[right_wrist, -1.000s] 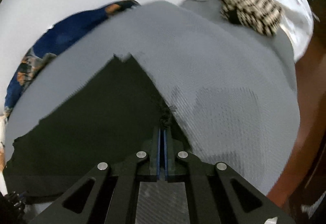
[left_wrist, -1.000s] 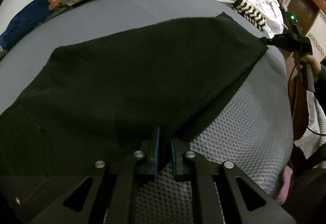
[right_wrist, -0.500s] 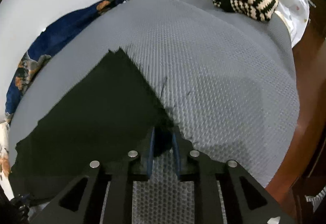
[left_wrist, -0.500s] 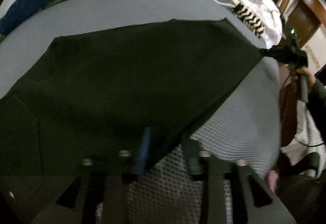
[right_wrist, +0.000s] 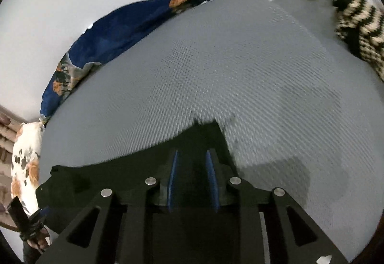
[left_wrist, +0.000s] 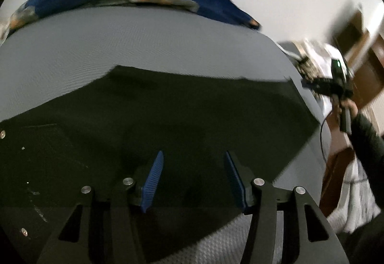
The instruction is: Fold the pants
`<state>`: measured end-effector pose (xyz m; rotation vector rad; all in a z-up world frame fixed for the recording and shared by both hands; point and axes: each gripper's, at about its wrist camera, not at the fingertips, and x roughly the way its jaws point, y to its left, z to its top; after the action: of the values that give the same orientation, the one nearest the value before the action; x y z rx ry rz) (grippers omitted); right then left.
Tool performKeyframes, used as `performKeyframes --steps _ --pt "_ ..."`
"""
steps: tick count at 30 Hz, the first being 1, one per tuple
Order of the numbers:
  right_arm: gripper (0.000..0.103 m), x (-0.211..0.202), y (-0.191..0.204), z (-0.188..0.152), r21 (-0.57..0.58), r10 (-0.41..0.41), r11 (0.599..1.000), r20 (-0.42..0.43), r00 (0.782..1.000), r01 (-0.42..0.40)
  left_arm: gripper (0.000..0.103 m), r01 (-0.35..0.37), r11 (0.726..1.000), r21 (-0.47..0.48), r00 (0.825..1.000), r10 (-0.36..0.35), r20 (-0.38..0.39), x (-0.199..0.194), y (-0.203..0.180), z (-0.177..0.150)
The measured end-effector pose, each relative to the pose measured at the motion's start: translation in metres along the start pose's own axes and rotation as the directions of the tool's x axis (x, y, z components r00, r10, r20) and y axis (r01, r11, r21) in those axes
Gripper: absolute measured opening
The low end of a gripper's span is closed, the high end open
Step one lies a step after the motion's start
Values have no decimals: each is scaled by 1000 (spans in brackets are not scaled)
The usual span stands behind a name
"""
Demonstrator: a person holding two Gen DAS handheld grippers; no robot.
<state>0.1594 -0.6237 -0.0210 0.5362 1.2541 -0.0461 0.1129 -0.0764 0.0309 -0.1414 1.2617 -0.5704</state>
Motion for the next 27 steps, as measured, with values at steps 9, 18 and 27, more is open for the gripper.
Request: performKeyframes --steps 9,18,27 --pt "24 37 -4 25 -50 -18 999 -74 997 14 54 -67 995 -76 998 68 14 2 19 18" --pt "6 30 15 17 -129 -12 992 -48 999 6 54 -102 991 -91 995 103 2 14 23 27" --pt "2 -13 30 2 -114 -155 977 196 968 180 54 -181 979 -96 981 187 52 7 33 32"
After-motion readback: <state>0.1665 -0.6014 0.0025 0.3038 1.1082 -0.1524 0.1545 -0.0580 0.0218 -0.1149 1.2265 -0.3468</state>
